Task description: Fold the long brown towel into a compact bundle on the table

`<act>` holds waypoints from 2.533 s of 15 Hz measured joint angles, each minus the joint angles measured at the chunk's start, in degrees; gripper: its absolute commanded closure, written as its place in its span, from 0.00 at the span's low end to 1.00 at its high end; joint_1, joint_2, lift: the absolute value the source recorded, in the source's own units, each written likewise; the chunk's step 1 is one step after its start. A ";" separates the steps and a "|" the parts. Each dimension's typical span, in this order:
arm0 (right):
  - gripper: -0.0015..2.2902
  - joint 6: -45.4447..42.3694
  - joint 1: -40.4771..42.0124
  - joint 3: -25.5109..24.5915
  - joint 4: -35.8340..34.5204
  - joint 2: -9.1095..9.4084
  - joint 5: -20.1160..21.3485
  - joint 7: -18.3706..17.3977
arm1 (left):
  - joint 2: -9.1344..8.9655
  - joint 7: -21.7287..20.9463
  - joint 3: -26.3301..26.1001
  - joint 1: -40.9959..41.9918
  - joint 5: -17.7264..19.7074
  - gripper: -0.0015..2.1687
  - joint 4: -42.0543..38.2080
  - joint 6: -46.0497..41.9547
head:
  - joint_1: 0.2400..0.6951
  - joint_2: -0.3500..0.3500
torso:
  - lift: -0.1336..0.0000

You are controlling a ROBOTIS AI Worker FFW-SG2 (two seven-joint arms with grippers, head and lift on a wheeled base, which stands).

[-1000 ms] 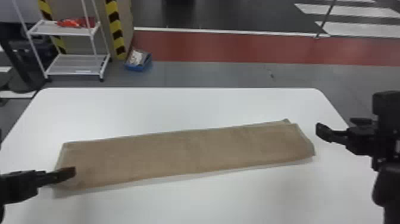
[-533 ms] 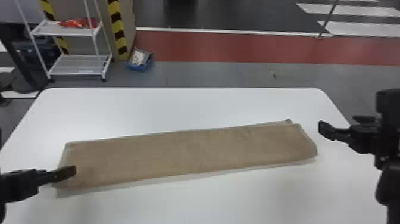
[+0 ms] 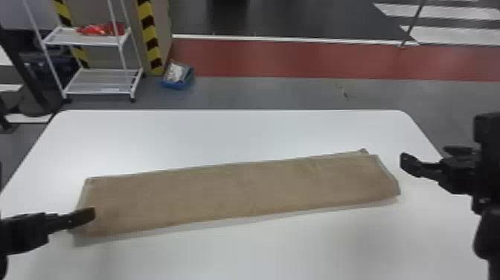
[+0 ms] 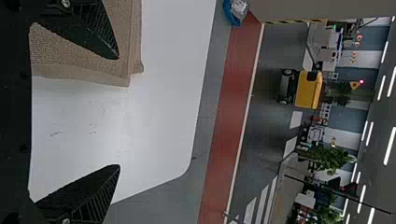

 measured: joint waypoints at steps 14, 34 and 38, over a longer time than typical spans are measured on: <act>0.02 0.36 2.41 0.04 -2.43 0.00 -1.12 0.35 | -0.07 1.35 -0.50 0.30 0.24 0.07 0.70 0.00 | 1.00 0.41 | 0.08; 0.02 0.04 1.32 0.05 -1.53 0.00 -1.10 0.35 | -0.50 3.35 -2.36 -1.87 0.24 0.71 4.57 -2.79 | 1.00 0.40 | 0.08; 0.02 -0.07 1.35 -0.34 -1.33 0.00 -1.12 0.35 | -0.44 1.70 -1.16 -1.80 0.41 0.72 3.75 -2.94 | 1.00 0.41 | 0.08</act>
